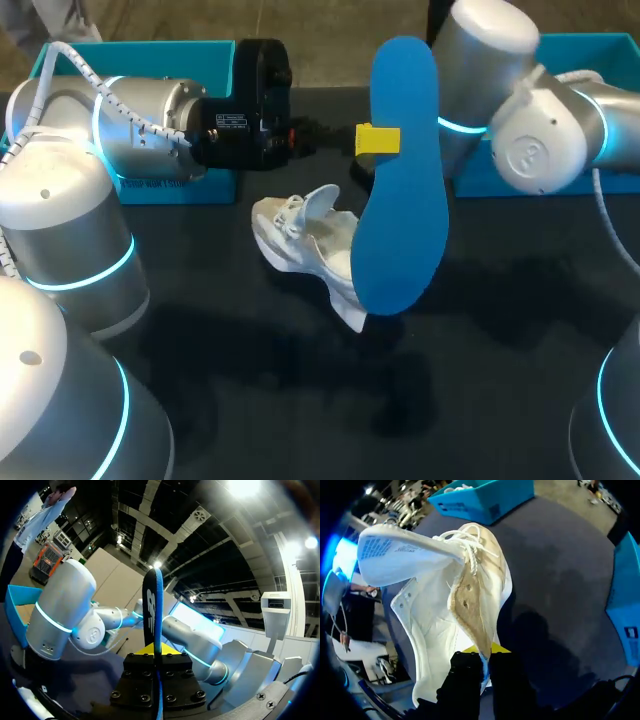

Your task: Take the shoe out of the shoebox, open the shoe tongue, remove and reinsert the insole, then place the shoe into the shoebox

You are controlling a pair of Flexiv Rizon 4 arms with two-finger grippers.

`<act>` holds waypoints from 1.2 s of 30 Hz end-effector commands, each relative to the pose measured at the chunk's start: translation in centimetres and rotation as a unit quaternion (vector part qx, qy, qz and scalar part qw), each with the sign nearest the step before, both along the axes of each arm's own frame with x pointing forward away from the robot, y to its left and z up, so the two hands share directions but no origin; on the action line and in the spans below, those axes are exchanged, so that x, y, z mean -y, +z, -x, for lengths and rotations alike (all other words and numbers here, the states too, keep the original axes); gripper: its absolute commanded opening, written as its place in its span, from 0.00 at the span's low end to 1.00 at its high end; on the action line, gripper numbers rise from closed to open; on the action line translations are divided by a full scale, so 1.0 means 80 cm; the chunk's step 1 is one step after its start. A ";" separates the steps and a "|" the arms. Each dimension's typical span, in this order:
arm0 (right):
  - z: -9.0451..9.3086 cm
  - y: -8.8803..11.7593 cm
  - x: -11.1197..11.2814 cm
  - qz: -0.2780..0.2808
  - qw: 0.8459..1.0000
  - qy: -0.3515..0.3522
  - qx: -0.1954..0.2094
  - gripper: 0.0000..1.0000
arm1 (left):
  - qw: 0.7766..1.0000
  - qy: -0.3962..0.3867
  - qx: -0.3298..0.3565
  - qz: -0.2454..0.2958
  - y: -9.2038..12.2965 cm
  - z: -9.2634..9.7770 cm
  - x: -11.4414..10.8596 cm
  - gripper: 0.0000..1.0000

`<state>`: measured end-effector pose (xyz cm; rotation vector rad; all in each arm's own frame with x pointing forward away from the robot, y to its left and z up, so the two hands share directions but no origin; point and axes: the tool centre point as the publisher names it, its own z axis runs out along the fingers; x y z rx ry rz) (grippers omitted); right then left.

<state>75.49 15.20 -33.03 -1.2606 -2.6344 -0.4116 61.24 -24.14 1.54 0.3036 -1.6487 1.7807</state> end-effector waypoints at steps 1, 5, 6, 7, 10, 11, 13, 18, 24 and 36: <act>0.015 0.006 -0.005 -0.022 0.990 -0.130 0.055 0.00 | 1.000 0.001 0.000 0.001 -0.001 0.001 0.001 0.00; 0.015 0.006 -0.005 -0.022 0.990 -0.130 0.055 0.00 | 1.000 0.001 0.000 0.001 -0.001 0.001 0.001 0.00; 0.015 0.006 -0.005 -0.022 0.990 -0.130 0.055 0.00 | 1.000 0.001 0.000 0.001 -0.001 0.001 0.001 0.00; 0.015 0.006 -0.005 -0.022 0.990 -0.130 0.055 0.00 | 1.000 0.001 0.000 0.001 -0.001 0.001 0.001 0.00; 0.015 0.006 -0.005 -0.022 0.990 -0.130 0.055 0.00 | 1.000 0.001 0.000 0.001 -0.001 0.001 0.001 0.00; 0.015 0.006 -0.005 -0.022 0.990 -0.130 0.055 0.00 | 1.000 0.001 0.000 0.001 -0.001 0.001 0.001 0.00; 0.015 0.006 -0.005 -0.022 0.990 -0.130 0.055 0.00 | 1.000 0.001 0.000 0.001 -0.001 0.001 0.001 0.00; 0.013 0.002 -0.001 -0.038 0.985 -0.159 0.050 0.00 | 1.000 0.001 0.000 0.001 -0.001 0.001 0.001 0.00; 0.008 -0.009 0.006 -0.047 0.974 -0.217 0.042 0.00 | 1.000 0.001 0.000 0.001 -0.001 0.001 0.001 0.00; 0.008 -0.040 0.009 -0.050 0.965 -0.257 0.018 0.00 | 1.000 0.001 0.000 0.001 -0.001 0.001 0.001 0.00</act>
